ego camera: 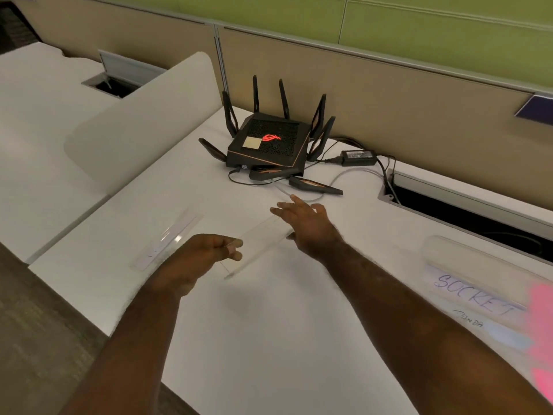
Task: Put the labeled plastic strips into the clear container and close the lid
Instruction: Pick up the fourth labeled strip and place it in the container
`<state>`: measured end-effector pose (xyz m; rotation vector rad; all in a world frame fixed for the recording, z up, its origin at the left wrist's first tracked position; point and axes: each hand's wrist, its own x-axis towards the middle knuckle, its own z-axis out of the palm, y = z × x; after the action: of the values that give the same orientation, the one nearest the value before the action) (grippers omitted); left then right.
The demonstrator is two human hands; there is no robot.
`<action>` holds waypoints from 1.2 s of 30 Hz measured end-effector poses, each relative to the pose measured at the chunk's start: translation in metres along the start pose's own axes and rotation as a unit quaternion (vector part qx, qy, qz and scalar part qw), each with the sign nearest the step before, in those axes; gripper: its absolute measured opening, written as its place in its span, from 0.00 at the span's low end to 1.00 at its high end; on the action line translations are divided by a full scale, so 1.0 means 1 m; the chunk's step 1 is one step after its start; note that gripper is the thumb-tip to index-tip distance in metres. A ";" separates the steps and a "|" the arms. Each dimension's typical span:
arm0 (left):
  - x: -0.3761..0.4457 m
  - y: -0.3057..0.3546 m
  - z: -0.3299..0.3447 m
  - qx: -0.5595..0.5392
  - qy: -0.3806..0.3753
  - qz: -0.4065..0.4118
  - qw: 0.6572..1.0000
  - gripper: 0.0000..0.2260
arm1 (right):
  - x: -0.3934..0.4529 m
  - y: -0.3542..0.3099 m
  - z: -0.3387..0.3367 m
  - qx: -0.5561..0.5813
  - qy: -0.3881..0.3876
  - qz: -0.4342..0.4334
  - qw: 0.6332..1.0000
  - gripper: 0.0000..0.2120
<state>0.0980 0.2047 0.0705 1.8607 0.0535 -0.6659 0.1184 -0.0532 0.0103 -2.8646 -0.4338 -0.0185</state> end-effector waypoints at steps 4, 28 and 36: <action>0.010 0.014 0.020 0.038 -0.001 0.034 0.999 0.08 | -0.028 0.037 -0.029 0.025 -0.023 0.025 0.999 0.33; 0.080 0.108 0.261 0.421 -0.083 0.333 0.839 0.19 | -0.286 0.206 -0.132 -0.028 0.037 0.290 0.956 0.21; 0.081 0.119 0.320 0.525 -0.048 0.373 0.763 0.20 | -0.324 0.225 -0.128 -0.053 0.079 0.379 0.921 0.21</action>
<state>0.0733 -0.1451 0.0585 2.5931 -1.3216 -0.1743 -0.1225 -0.3870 0.0655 -2.8977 0.7353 -0.1353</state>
